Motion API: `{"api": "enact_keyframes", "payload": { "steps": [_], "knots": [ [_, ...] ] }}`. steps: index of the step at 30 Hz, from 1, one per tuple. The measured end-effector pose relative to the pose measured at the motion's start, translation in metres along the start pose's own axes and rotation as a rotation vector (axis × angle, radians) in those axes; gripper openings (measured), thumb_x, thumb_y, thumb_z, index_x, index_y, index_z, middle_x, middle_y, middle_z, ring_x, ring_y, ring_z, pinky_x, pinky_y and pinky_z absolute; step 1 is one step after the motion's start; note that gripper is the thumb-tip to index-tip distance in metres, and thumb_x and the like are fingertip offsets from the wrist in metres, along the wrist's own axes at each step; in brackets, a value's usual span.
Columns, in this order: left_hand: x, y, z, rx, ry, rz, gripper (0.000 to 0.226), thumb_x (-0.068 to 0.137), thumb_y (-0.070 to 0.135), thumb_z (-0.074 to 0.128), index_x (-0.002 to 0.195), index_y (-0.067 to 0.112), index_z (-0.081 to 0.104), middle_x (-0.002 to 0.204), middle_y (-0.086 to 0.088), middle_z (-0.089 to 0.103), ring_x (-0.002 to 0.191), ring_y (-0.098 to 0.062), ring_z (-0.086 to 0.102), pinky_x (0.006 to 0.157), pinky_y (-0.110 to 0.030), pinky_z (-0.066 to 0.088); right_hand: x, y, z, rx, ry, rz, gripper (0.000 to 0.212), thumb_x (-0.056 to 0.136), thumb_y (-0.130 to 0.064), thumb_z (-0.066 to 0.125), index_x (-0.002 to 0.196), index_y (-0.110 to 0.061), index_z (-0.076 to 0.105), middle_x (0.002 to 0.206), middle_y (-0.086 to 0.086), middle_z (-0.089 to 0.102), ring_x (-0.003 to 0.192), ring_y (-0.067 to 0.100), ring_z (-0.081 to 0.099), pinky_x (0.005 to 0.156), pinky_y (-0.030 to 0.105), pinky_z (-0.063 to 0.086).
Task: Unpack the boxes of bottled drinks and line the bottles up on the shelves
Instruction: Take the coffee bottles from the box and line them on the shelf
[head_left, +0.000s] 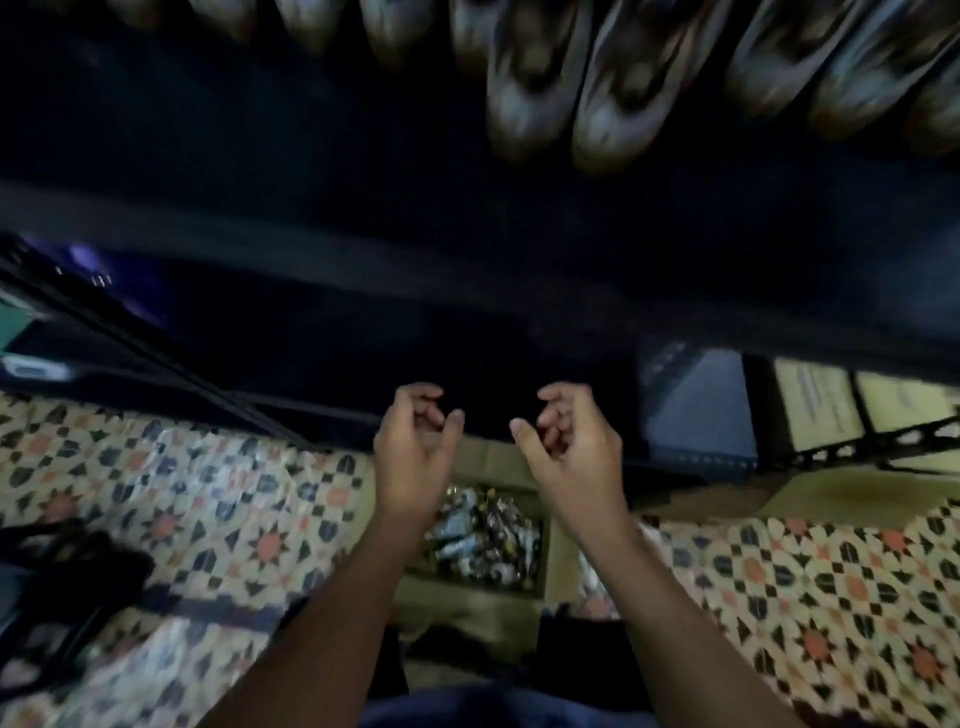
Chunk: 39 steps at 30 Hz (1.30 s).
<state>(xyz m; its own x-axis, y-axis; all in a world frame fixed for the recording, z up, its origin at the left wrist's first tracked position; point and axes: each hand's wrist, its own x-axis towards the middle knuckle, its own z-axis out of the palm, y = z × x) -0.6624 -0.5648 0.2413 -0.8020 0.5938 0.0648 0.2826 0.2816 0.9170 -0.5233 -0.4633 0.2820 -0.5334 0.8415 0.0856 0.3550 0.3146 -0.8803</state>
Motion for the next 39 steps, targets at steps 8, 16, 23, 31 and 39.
{"api": "enact_keyframes", "payload": {
  "steps": [8, 16, 23, 31, 39],
  "knots": [
    [-0.051, -0.301, 0.084, 0.469, -0.392, -0.439, 0.032, 0.088, 0.013, 0.072, 0.118, 0.016, 0.064, 0.104, -0.007, 0.072, 0.096, -0.029, 0.068, 0.086, -0.041, 0.057, -0.058, 0.271, 0.142, -0.245, -0.356, 0.458, 0.035, 0.088, -0.018, 0.075, 0.117, -0.013, 0.057, 0.088, -0.003, 0.063, 0.092, 0.028, 0.067, 0.085, 0.040, 0.055],
    [-0.098, -0.491, 0.154, 0.531, -0.578, -0.675, 0.059, 0.089, 0.013, 0.075, 0.142, 0.004, 0.052, 0.143, -0.019, 0.056, 0.133, -0.036, 0.050, 0.106, -0.031, 0.036, -0.112, 0.470, 0.235, -0.590, -0.738, 0.608, 0.048, 0.088, -0.030, 0.071, 0.131, -0.026, 0.052, 0.127, 0.012, 0.064, 0.121, 0.032, 0.057, 0.104, 0.038, 0.047],
    [-0.098, -0.580, 0.191, 0.652, -0.384, -0.776, 0.052, 0.088, 0.030, 0.073, 0.133, 0.007, 0.062, 0.135, -0.019, 0.062, 0.126, -0.037, 0.057, 0.106, -0.045, 0.048, -0.113, 0.544, 0.296, -0.768, -0.825, 0.201, 0.032, 0.098, -0.036, 0.053, 0.126, -0.024, 0.061, 0.127, 0.008, 0.063, 0.125, 0.035, 0.051, 0.107, 0.044, 0.039],
    [-0.094, -0.599, 0.211, 0.554, -0.269, -0.890, 0.082, 0.087, 0.052, 0.075, 0.143, -0.002, 0.050, 0.147, -0.022, 0.051, 0.136, -0.038, 0.048, 0.111, -0.043, 0.043, -0.102, 0.562, 0.337, -1.009, -0.953, 0.061, 0.037, 0.097, -0.016, 0.049, 0.132, -0.014, 0.061, 0.143, 0.014, 0.049, 0.138, 0.034, 0.038, 0.111, 0.045, 0.035],
    [-0.102, -0.605, 0.193, 0.211, -0.227, -0.960, 0.071, 0.059, 0.048, 0.096, 0.111, 0.005, 0.074, 0.109, -0.003, 0.074, 0.102, -0.023, 0.070, 0.087, -0.031, 0.055, -0.092, 0.569, 0.335, -1.085, -1.143, -0.026, 0.043, 0.097, -0.041, 0.058, 0.133, -0.017, 0.061, 0.151, 0.016, 0.035, 0.144, 0.037, 0.026, 0.112, 0.062, 0.030]
  ]
}}
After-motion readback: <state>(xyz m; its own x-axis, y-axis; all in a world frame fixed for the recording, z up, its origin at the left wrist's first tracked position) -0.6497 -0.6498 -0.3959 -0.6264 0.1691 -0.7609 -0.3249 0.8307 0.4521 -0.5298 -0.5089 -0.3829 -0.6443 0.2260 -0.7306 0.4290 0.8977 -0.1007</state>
